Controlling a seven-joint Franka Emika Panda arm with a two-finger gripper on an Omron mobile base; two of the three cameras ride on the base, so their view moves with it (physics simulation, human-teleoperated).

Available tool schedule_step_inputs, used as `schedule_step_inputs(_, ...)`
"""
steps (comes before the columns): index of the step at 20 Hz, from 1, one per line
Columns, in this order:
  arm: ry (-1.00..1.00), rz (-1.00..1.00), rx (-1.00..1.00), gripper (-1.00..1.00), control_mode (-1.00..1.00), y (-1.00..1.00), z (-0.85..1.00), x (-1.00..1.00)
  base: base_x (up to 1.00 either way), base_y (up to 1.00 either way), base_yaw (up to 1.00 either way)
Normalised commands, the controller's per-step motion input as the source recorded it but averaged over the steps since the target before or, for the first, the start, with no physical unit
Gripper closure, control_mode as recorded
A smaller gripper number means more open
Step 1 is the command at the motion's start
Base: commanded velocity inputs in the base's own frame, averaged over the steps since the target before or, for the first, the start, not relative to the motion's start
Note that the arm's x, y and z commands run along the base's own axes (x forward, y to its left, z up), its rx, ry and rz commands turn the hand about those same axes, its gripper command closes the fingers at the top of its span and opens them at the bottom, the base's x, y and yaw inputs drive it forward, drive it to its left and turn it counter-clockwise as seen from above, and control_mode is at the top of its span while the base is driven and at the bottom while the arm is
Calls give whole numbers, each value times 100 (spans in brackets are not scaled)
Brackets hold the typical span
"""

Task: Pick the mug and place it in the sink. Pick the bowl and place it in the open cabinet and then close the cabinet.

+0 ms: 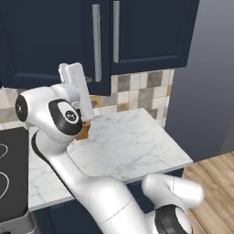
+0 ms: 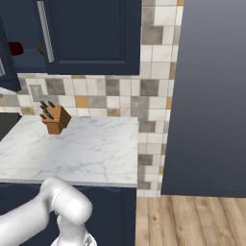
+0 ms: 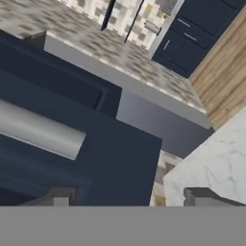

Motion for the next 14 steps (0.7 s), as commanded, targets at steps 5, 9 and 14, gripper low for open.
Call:
schedule_step_inputs(5, 2, 0, 3, -100, -100, -22, 0, 69, 0, 0, 0)
schedule_step_inputs(9, -5, 7, 3, -100, -100, -27, -5, 64, 0, 0, 0)
schedule_step_inputs(14, -13, 15, 7, -100, -100, -25, -19, 62, 0, 0, 0)
